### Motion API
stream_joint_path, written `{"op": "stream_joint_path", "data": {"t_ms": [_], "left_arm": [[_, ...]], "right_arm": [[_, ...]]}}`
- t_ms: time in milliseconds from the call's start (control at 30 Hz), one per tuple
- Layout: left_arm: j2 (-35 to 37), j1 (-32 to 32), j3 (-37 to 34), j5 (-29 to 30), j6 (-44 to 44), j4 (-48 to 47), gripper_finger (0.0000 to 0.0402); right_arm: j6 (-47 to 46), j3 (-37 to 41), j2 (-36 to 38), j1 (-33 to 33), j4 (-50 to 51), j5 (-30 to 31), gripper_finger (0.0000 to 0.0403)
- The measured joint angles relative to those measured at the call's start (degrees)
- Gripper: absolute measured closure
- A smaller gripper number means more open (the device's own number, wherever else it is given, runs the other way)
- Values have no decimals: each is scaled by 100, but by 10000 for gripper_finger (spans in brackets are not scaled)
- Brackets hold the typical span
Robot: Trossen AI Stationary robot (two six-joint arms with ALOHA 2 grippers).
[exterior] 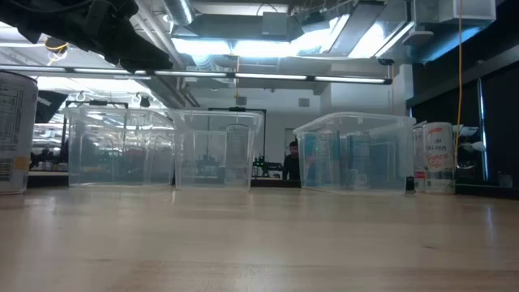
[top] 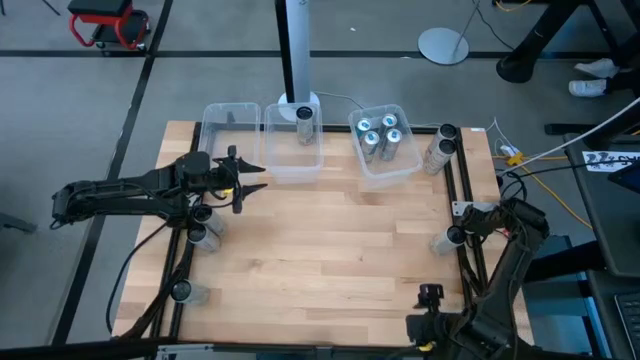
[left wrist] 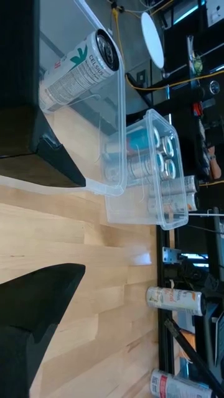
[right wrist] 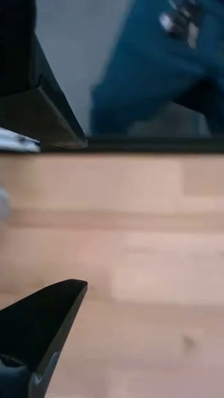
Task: Sort soda cans
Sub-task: Put the bottom right white-pink soda can into the top center transparent bin
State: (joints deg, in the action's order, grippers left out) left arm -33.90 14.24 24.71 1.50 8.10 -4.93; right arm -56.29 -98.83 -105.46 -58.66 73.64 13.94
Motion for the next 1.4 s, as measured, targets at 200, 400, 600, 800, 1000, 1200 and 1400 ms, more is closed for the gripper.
{"op": "stream_joint_path", "data": {"t_ms": [200, 400, 600, 800, 1000, 1200, 1400], "left_arm": [[-1, 0, 0, 0, 2, -2, 202], [-5, 0, 0, -1, 12, -9, 202], [-18, -2, 0, -2, 22, -11, 202], [-20, 0, 0, 0, 24, -13, 202], [-20, 0, 0, -1, 24, -13, 202], [-20, 0, 0, -2, 17, -49, 202], [-20, 0, 0, -2, 22, -46, 202]], "right_arm": [[393, 2, -1, 224, 270, -763, 40], [15, 2, 30, 35, 379, -1258, 40], [-668, 2, 43, -345, 900, -1944, 40], [-711, 2, 43, -556, 1362, -2391, 40], [-710, 2, 43, -635, 1556, -2660, 40], [-632, 264, 43, -683, 1515, -2904, 40], [-644, 543, 41, -792, 1476, -3013, 40]]}}
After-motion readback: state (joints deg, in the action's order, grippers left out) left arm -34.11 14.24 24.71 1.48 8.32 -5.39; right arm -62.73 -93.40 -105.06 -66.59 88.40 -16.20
